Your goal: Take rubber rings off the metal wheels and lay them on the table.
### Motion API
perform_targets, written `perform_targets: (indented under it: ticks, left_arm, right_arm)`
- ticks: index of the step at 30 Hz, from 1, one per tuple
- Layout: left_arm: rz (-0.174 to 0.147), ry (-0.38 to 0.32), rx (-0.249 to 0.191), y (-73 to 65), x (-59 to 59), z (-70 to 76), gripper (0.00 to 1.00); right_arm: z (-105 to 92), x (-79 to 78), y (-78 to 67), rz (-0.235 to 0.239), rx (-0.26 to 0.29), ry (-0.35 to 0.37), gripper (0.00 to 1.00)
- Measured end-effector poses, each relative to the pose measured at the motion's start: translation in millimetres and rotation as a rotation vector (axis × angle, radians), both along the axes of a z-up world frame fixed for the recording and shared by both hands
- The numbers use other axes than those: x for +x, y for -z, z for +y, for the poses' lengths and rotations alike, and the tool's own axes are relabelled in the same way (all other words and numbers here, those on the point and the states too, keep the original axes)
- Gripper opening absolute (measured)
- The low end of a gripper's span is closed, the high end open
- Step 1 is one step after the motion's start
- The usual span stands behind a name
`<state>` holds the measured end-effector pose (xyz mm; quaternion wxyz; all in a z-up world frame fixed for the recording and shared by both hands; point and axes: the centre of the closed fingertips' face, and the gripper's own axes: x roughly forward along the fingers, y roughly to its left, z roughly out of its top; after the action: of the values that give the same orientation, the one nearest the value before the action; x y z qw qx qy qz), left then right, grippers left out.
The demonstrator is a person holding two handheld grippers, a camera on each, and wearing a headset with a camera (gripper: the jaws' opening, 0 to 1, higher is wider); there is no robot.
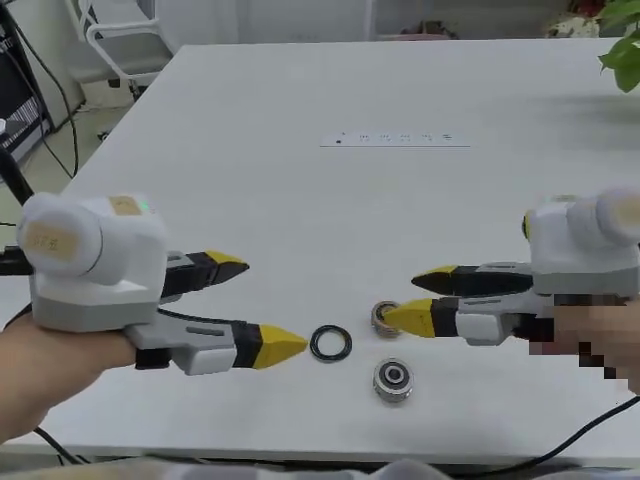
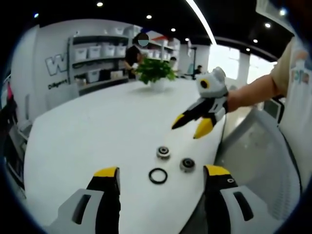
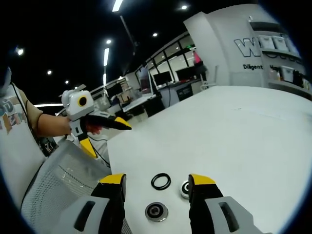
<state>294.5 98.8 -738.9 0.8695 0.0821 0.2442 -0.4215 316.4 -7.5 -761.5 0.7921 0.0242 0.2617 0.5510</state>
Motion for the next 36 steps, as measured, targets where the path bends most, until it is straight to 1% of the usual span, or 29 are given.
perform_targets:
  ticks: [4, 8, 12, 17, 23, 26, 36]
  left_arm:
    - [0.0, -0.002, -0.001, -0.8, -1.6, -0.3, 0.72]
    - [-0.001, -0.005, -0.003, -1.6, -2.6, 0.3, 0.72]
    - [-0.002, -0.01, -0.01, -2.6, -3.8, 1.2, 0.72]
    - [0.001, -0.015, -0.009, 0.0, -6.1, 3.3, 0.73]
    - [-0.001, -0.02, -0.003, 3.0, -9.9, 6.1, 0.75]
    - [0.0, -0.024, -0.006, 3.3, -11.5, 7.0, 0.76]
    - [-0.002, -0.034, -0.002, 5.5, -15.2, 11.5, 0.78]
  right_arm:
    - [-8.9, -3.7, -3.4, -0.032, -0.009, 0.002, 0.55]
    - [-19.0, -8.2, -4.2, -0.06, -0.03, -0.003, 0.59]
    - [-30.5, -11.6, -5.0, -0.075, -0.037, 0.008, 0.62]
    - [-45.2, -15.2, -3.1, -0.094, -0.057, 0.029, 0.66]
    - [-58.8, -19.9, -0.5, -0.104, -0.079, 0.05, 0.71]
    - [-65.5, -22.8, 0.7, -0.118, -0.097, 0.061, 0.73]
    - [-80.1, -31.3, 5.2, -0.129, -0.126, 0.085, 0.76]
